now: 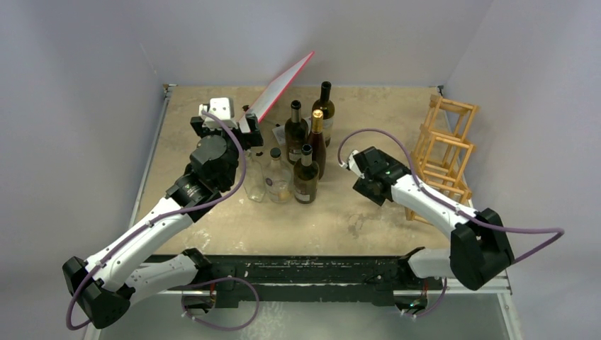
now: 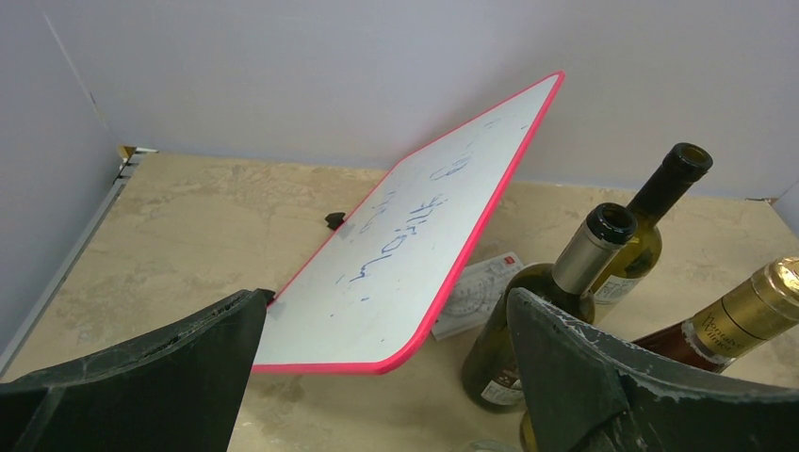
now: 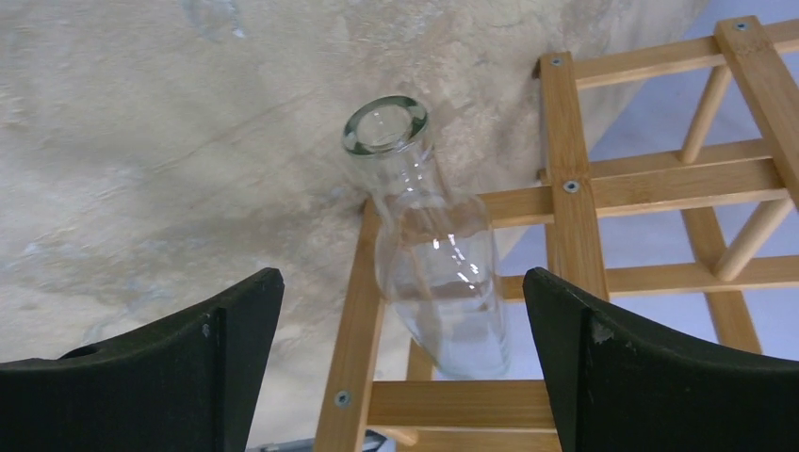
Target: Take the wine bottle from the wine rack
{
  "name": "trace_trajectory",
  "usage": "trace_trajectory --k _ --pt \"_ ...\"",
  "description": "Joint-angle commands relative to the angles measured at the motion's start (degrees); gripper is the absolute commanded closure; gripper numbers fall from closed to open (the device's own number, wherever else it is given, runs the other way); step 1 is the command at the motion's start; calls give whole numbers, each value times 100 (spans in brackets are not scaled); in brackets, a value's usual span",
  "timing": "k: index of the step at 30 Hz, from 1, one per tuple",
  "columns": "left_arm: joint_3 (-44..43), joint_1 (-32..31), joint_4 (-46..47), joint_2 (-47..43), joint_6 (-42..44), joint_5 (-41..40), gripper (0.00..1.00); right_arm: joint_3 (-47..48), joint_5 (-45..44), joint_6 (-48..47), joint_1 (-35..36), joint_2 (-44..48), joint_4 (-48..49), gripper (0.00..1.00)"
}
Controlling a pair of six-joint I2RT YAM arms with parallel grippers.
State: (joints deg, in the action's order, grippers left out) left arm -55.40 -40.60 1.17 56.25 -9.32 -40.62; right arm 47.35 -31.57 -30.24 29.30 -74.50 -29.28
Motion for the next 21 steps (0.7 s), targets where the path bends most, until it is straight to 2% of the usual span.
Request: trace_trajectory --k 1,7,15,21 --pt "-122 -20 161 -58 100 -76 0 -54 -743 -336 3 -237 482 0" --pt "-159 -27 136 15 -1 52 0 -148 -956 -327 1 -591 787 0" --pt "-161 -24 124 63 -7 43 0 -291 -754 -451 6 -592 1169 1" --pt "-165 -19 115 121 18 16 0 -425 -748 -556 -18 -650 1281 13"
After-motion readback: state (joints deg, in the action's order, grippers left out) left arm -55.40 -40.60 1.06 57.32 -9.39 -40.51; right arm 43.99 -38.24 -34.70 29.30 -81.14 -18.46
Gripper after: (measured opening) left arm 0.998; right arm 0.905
